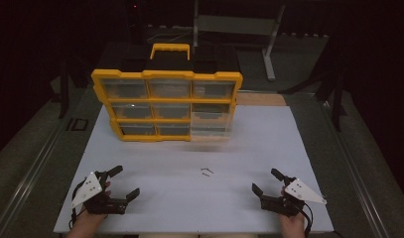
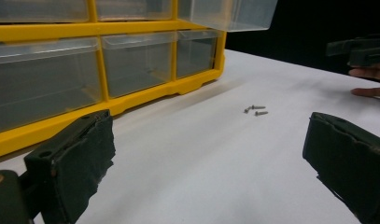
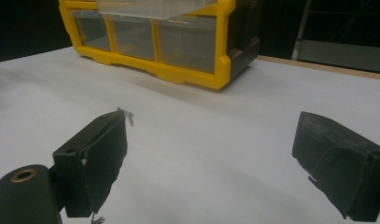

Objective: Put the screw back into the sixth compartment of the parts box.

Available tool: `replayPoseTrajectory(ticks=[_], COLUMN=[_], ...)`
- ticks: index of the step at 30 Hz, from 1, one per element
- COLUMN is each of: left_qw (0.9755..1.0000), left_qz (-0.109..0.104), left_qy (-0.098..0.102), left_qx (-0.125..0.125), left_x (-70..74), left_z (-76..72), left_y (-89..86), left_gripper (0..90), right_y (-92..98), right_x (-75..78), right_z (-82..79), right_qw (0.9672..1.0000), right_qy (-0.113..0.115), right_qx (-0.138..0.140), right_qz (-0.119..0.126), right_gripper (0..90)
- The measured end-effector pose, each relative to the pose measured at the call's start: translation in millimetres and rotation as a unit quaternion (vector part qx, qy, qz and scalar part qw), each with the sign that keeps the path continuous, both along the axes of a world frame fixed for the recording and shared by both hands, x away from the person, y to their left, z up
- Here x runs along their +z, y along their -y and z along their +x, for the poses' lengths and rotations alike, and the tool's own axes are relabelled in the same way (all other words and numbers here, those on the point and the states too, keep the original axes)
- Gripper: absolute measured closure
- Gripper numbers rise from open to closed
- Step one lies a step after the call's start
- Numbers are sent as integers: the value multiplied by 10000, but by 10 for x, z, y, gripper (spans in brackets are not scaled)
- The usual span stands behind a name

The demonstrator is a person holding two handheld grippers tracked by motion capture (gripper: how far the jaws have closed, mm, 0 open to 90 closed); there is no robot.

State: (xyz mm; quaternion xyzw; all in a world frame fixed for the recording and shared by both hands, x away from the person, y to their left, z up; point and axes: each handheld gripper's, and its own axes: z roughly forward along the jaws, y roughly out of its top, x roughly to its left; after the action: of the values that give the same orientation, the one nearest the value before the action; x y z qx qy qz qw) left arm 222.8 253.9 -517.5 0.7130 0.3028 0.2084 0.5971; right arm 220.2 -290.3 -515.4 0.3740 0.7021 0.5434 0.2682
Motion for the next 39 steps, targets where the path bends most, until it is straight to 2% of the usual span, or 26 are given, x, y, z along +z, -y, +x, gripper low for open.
replayPoseTrajectory(ticks=[7, 14, 19, 22, 26, 33, 35, 37, 38, 39], left_qw=[10000, 9999, 9999, 9995, 9990, 9989, 9984, 9973, 9975, 9983], left_qz=[-49, -95, -122, -299, -385, -340, -416, -485, -449, -344], left_qy=[-35, -52, 31, -2, -22, -36, -113, -289, -328, -276], left_qx=[-30, -64, -69, -129, -213, -316, -366, -460, -443, -393], left_x=[5, 7, 43, 104, 218, 361, 431, 502, 532, 559], left_z=[-7, -5, -26, -34, -31, -1, 23, 67, 88, 107], left_y=[15, 26, 47, 65, 95, 144, 156, 178, 203, 233], left_gripper=[27, 27, 27, 27, 27, 27, 27, 28, 28, 28], right_y=[-62, -46, -51, -36, -23, -18, -14, -13, -13, -16], right_x=[29, 22, 26, 33, 39, 79, 88, 95, 97, 100], right_z=[-32, -26, -15, 14, 79, 90, 84, 81, 81, 81], right_qw=[9998, 9999, 9997, 9997, 9996, 9995, 9995, 9995, 9994, 9994], right_qy=[90, 102, 168, 193, 237, 301, 319, 320, 329, 335], right_qx=[57, 90, 121, 91, 52, 26, 33, 35, 48, 50], right_qz=[-156, -100, -123, -82, -109, -88, -39, -55, -57, -61], right_gripper=[106, 106, 106, 106, 106, 106, 106, 106, 106, 106])
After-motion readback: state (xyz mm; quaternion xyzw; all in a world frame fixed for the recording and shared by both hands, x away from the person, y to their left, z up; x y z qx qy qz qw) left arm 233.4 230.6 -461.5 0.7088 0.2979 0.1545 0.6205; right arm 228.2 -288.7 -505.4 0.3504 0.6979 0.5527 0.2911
